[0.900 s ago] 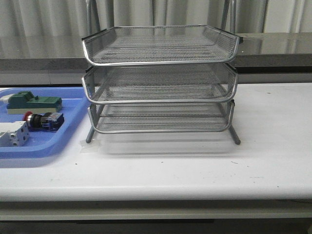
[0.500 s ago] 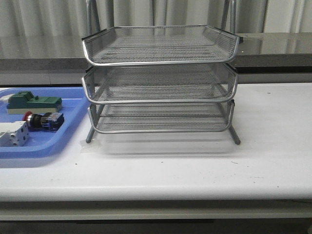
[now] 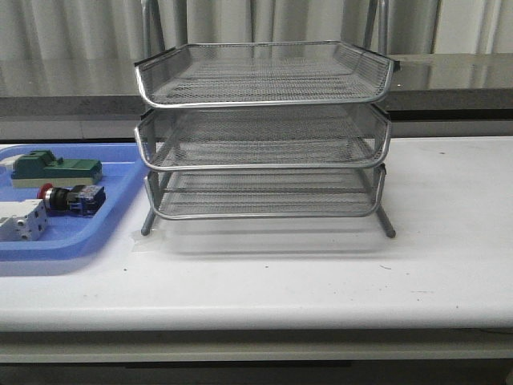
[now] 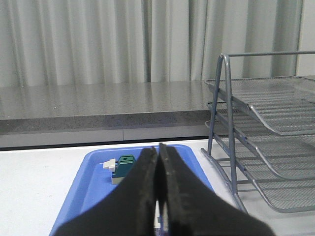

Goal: Place button on rack with both arms

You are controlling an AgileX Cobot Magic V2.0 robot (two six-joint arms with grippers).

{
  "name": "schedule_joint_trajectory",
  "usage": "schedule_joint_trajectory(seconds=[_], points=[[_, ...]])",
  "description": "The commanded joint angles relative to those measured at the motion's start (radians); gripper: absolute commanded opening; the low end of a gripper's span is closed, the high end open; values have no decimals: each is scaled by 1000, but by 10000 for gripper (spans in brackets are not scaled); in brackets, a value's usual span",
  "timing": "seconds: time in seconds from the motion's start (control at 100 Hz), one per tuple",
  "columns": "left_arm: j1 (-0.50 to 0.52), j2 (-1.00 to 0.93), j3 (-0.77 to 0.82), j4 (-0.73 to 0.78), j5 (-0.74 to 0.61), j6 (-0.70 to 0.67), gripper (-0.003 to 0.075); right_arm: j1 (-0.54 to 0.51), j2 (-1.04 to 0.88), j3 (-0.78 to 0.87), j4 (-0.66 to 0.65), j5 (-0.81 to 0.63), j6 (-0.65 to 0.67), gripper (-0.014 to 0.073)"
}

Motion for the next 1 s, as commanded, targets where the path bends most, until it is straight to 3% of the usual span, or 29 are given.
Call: schedule_joint_trajectory(seconds=[0.0, 0.1, 0.36, 0.76, 0.99], points=[[1, -31, 34, -6, -75, -8, -20, -8, 10, -2, -9, -122, -8, -99], [1, -31, 34, -6, -75, -8, -20, -8, 10, -35, 32, -79, -8, -99], [1, -31, 34, -6, -75, -8, -20, -8, 104, -266, 67, 191, -8, -99], [1, -31, 34, -6, -75, -8, -20, -8, 503, -678, 185, 613, -8, -99], [1, -31, 34, -6, -75, -8, -20, -8, 687, -727, 326, 643, -8, -99]])
